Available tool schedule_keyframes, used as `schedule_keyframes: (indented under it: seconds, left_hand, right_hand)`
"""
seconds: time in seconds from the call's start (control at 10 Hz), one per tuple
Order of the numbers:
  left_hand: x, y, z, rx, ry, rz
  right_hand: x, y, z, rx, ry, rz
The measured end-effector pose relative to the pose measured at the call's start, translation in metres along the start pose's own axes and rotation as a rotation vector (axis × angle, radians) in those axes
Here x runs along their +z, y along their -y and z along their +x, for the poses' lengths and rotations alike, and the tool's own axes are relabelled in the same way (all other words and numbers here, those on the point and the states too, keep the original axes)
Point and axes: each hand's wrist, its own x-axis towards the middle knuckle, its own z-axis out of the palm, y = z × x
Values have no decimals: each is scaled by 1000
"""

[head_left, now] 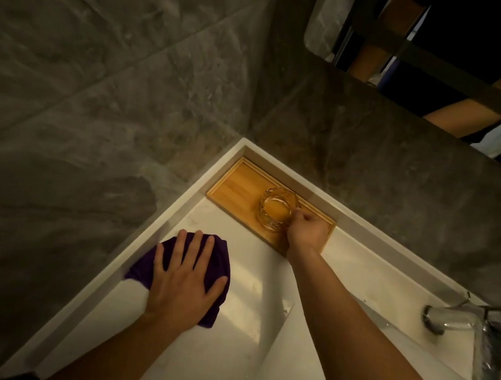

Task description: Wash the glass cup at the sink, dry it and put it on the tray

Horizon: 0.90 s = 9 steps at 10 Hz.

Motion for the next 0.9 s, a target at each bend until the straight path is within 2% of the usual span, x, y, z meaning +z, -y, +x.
schedule_keyframes:
  seconds: [0.5,0.7,0.8,0.9]
  left_hand:
    - [1,-1,1,5,-7,8]
    - [3,0,2,11,-5,0]
    - [2,-1,1,10,6,6]
    - [-2,0,3,28,49,6]
  right_hand:
    - [12,3,8,-57,7,-111]
    - [7,3,5,-49,59,-88]
    - [-3,2,-4,-103,76,-126]
    - [-23,-11,-14,-233,100,-168]
